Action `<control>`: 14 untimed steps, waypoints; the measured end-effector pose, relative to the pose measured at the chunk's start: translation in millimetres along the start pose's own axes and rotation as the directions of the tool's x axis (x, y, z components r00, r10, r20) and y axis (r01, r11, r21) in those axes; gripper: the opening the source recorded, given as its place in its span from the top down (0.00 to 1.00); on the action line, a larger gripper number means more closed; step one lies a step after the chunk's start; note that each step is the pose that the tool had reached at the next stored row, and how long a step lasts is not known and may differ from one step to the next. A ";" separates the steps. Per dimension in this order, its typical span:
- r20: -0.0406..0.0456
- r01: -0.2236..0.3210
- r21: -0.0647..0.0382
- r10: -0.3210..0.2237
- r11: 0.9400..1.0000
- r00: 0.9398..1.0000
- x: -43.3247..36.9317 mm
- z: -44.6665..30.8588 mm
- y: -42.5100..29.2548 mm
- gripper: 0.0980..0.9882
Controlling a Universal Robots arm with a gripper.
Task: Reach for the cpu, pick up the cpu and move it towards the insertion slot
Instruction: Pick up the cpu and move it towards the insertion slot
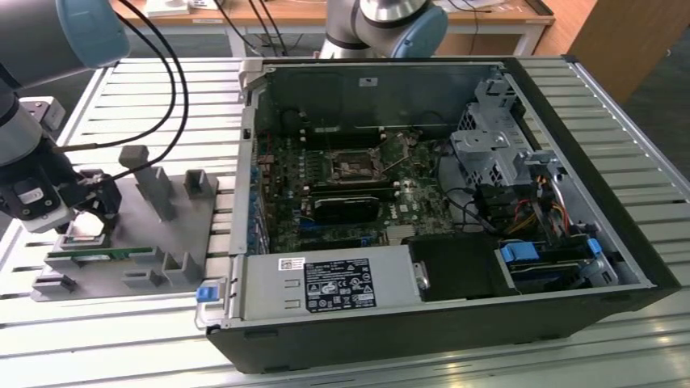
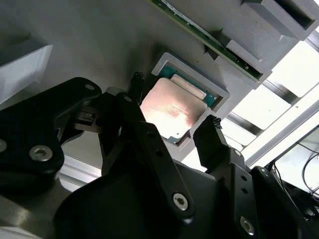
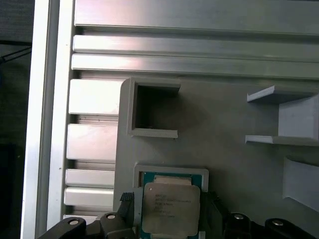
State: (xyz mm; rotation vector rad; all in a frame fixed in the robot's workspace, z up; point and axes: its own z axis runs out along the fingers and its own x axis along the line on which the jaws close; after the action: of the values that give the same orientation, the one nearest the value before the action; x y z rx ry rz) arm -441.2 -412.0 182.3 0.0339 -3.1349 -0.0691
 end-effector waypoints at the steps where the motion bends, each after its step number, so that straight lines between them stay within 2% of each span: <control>1: 0.000 0.000 0.000 0.000 1.000 1.000 0.0 0.1 0.0 0.34; 6: 0.000 0.000 0.000 0.000 1.000 1.000 0.1 0.2 0.0 0.36; 7: 0.000 0.000 0.000 0.000 1.000 1.000 0.1 0.2 0.0 0.44; 14: 0.000 0.000 0.000 0.000 1.000 1.000 0.0 0.3 0.0 0.50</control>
State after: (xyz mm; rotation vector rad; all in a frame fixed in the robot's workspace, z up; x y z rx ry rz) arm -441.2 -412.0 182.1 0.0337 -3.1350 -0.0692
